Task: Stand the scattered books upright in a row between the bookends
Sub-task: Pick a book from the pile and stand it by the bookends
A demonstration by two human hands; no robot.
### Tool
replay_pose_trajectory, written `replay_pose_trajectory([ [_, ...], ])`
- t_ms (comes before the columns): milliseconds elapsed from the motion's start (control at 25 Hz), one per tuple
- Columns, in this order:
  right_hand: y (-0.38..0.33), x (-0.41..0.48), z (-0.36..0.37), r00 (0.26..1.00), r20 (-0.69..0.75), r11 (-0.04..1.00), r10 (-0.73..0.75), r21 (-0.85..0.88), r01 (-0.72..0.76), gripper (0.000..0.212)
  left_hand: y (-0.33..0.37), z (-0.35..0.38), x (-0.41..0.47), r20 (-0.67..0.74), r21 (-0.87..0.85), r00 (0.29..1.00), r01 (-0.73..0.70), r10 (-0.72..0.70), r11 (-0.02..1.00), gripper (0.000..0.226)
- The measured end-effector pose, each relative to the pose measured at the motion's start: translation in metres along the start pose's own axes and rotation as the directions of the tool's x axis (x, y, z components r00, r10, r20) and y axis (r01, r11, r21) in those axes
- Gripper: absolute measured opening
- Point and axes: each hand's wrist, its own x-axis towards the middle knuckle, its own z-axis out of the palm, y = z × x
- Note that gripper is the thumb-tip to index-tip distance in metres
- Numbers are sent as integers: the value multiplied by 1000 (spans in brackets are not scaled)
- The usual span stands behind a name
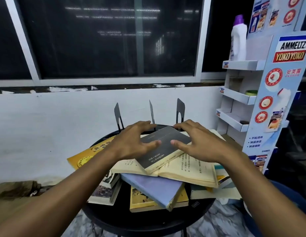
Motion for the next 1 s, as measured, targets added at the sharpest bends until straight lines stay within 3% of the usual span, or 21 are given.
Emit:
replay_pose_trajectory([
  [320,23,-3,19,950,144,957,277,-130,-259,72,7,19,36,348,148,934,24,-75,989,86],
  [600,26,2,29,930,149,940,337,-107,-324,70,3,28,39,432,162,891,78,-142,984,91],
  [840,23,13,29,925,41,901,377,217,-376,67,-12,34,29,347,95,924,135,-160,986,94],
  [1000,21,33,37,860,-15,696,510,594,-403,55,-18,32,23,284,24,943,176,-176,984,97],
])
